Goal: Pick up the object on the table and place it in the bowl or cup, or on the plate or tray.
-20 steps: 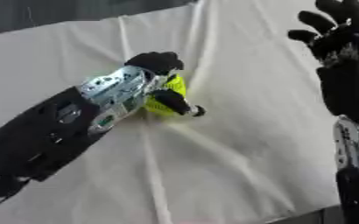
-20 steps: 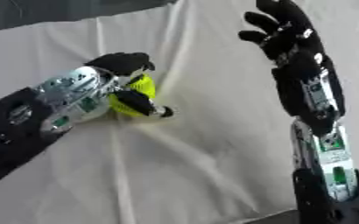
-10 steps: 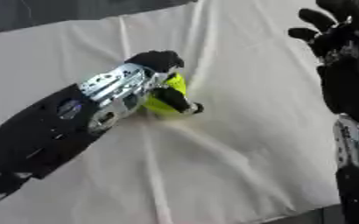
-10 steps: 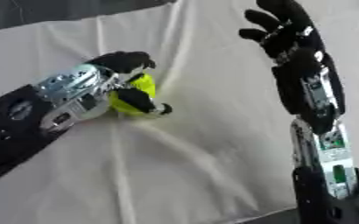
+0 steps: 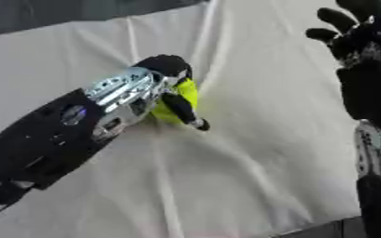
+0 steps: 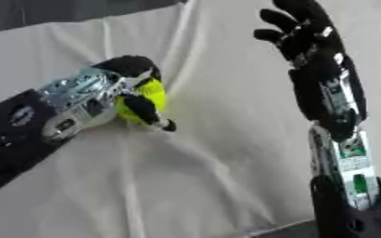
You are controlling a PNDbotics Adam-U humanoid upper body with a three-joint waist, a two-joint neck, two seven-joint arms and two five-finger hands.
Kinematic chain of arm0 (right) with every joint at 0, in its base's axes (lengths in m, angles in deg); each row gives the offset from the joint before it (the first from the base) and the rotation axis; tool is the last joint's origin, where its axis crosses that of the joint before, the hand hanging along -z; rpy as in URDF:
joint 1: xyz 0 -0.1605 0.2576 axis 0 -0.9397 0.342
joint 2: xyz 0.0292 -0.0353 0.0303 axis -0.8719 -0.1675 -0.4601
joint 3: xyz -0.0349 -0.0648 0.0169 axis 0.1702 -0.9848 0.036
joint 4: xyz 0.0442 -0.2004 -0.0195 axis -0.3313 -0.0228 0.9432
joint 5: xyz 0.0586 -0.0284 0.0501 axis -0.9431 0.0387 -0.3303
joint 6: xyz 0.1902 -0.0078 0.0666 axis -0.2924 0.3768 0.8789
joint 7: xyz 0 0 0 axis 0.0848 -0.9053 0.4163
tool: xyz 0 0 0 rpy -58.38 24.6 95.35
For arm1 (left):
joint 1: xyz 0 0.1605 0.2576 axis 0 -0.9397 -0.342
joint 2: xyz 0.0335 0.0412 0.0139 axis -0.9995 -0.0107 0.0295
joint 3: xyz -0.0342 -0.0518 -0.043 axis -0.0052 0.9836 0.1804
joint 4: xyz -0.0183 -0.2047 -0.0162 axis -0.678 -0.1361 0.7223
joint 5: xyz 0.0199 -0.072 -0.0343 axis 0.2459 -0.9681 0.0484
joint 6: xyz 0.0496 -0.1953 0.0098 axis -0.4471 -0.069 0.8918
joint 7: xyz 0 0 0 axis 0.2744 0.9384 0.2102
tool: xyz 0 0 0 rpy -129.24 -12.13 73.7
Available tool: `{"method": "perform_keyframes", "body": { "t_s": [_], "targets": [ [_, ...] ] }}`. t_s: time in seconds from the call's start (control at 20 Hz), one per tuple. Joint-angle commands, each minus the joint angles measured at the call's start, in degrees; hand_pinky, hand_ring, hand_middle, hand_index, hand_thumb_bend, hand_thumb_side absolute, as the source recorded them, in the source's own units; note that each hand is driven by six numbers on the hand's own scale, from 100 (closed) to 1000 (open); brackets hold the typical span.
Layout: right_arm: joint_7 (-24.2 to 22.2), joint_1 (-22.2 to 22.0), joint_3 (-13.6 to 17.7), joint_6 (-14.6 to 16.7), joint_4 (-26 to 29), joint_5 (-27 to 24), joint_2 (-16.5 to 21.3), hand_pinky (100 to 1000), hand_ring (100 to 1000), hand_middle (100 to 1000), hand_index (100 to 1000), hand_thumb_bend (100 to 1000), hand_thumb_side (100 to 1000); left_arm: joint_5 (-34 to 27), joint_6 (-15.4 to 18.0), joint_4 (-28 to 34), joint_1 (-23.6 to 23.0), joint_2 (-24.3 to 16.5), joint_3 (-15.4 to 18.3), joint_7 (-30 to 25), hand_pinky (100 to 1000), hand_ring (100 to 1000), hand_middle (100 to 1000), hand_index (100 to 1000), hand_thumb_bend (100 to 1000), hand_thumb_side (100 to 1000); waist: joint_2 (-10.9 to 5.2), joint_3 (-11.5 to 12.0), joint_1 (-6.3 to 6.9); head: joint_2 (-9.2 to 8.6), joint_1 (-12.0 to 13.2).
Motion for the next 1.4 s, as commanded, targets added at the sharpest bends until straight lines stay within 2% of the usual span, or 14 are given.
{"method": "perform_keyframes", "body": {
  "t_s": [0.05, 0.15, 0.25, 0.35, 0.55, 0.6, 0.65, 0.75, 1.05, 1.4],
  "targets": [
    [-0.11, 0.25, 0.29, 0.45, 1.07, 0.10, -0.07, 850, 916, 938, 1000, 100, 849, 2.55, -13.89, 1.15, -0.40, -0.37, -1.15, -15.95, 100, 315, 623, 408, 707, 398, -0.49, 0.18, -0.45, 0.12, -0.62],
    [-0.05, 0.21, 0.32, 0.44, 1.09, 0.13, -0.05, 850, 916, 938, 1000, 100, 850, 6.54, -11.72, 3.11, -0.22, -0.54, -0.49, -15.95, 100, 273, 570, 348, 701, 372, -0.51, 0.26, -0.47, 0.18, -0.69],
    [-0.02, 0.21, 0.36, 0.44, 1.09, 0.16, -0.05, 850, 916, 938, 1000, 100, 849, 11.65, -8.72, 5.04, -0.28, -0.62, 0.41, -15.95, 100, 201, 495, 273, 649, 352, -0.49, 0.33, -0.51, 0.21, -0.77],
    [0.02, 0.22, 0.40, 0.45, 1.09, 0.19, -0.07, 850, 916, 938, 1000, 100, 849, 15.91, -5.97, 6.52, -0.54, -0.55, 1.35, -15.95, 100, 157, 454, 228, 650, 344, -0.48, 0.38, -0.56, 0.24, -0.85],
    [0.05, 0.17, 0.43, 0.47, 1.06, 0.24, -0.05, 850, 916, 938, 1000, 100, 850, 19.67, -3.27, 7.96, -0.76, -0.46, 2.28, -15.95, 100, 100, 394, 182, 643, 323, -0.51, 0.47, -0.60, 0.32, -0.93],
    [0.06, 0.16, 0.44, 0.47, 1.05, 0.25, -0.05, 849, 916, 938, 1000, 100, 850, 20.22, -2.90, 8.35, -0.76, -0.50, 2.44, -15.95, 100, 100, 369, 168, 599, 264, -0.52, 0.49, -0.61, 0.33, -0.95],
    [0.08, 0.15, 0.45, 0.48, 1.03, 0.27, -0.04, 849, 916, 937, 1000, 100, 849, 21.14, -2.66, 9.17, -0.60, -0.60, 2.74, -15.95, 100, 100, 346, 155, 515, 214, -0.54, 0.53, -0.62, 0.34, -0.99],
    [0.09, 0.12, 0.45, 0.48, 1.00, 0.30, -0.04, 850, 916, 938, 1000, 100, 850, 22.57, -2.46, 10.77, -0.54, -0.79, 3.24, -15.95, 100, 100, 337, 150, 500, 177, -0.58, 0.58, -0.64, 0.35, -1.03],
    [0.04, -0.17, 0.44, 0.44, 0.83, 0.41, 0.01, 851, 917, 938, 1000, 100, 852, 23.91, -3.40, 14.67, -0.01, -2.20, 4.83, -15.95, 100, 100, 344, 152, 496, 196, -0.83, 0.89, -0.64, 0.23, -1.31],
    [0.06, -1.21, 0.56, 0.35, 0.55, 0.74, 0.56, 852, 918, 938, 1000, 100, 854, 22.63, -3.41, 22.54, 1.04, -8.16, 8.19, -15.95, 100, 100, 349, 154, 499, 205, -1.79, 2.20, -0.26, 0.57, -2.25]
  ]
}}
